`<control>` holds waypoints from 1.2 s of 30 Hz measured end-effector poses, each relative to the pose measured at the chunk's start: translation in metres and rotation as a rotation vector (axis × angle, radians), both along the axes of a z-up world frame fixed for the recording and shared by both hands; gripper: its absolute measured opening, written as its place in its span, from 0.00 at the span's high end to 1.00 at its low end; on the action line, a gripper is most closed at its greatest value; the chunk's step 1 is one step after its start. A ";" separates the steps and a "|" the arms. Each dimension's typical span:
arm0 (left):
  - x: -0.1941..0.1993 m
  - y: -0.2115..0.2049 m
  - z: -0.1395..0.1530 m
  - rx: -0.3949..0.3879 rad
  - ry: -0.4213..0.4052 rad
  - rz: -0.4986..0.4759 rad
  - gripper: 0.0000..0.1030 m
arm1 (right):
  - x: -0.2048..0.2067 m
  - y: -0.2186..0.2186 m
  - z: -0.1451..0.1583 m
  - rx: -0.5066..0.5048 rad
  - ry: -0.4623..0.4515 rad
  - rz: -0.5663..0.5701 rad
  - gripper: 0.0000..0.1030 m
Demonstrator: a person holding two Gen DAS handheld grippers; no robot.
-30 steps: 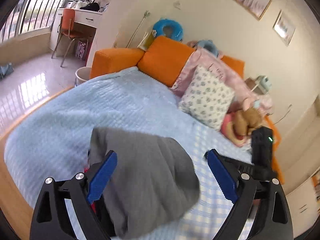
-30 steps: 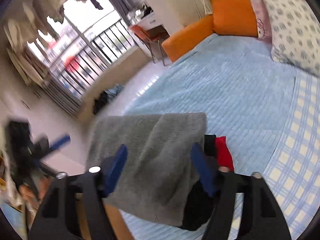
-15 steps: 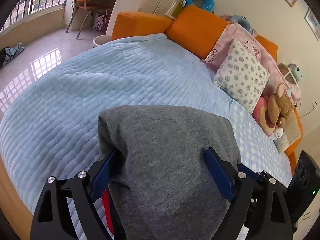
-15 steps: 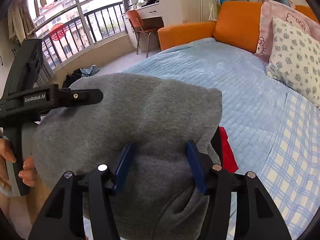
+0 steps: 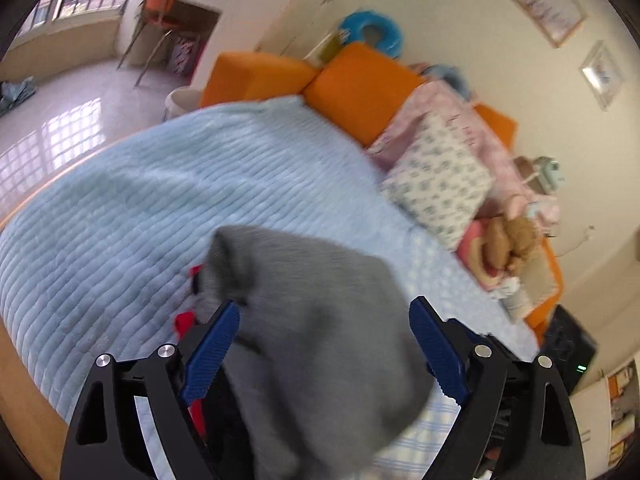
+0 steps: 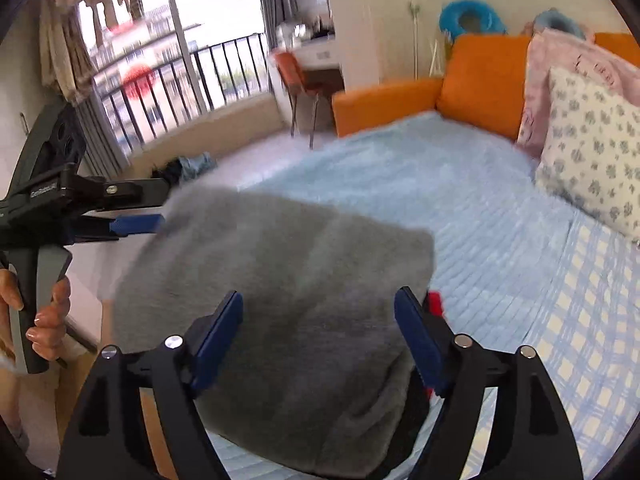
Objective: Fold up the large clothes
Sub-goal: 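Lower the grey sweatshirt onto the black and red clothes stack with both tools, then open both tools and withdraw from the stacked clothes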
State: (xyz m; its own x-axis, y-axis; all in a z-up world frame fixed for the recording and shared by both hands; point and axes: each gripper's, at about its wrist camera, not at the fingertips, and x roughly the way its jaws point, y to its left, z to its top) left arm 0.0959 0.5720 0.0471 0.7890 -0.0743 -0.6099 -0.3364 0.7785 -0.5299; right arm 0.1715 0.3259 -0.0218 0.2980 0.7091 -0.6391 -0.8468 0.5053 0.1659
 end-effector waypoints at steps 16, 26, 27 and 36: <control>0.053 -0.019 -0.055 0.075 0.095 -0.028 0.14 | 0.011 -0.015 -0.066 0.003 0.177 0.001 0.43; 0.025 -0.078 -0.022 0.320 0.046 0.061 0.11 | 0.001 -0.038 -0.047 0.062 0.069 -0.073 0.07; 0.016 -0.086 -0.016 0.339 0.029 0.074 0.10 | -0.002 -0.045 -0.042 0.072 0.055 -0.078 0.07; -0.075 -0.163 0.008 0.486 -0.048 0.226 0.03 | -0.092 -0.110 -0.006 0.078 -0.236 -0.089 0.05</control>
State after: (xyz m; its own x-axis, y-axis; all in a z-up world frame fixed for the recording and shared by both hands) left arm 0.0206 0.4087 0.0555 0.7806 0.3829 -0.4940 -0.5083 0.8488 -0.1453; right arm 0.0800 0.2159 -0.0280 0.4957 0.7178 -0.4889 -0.8197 0.5727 0.0098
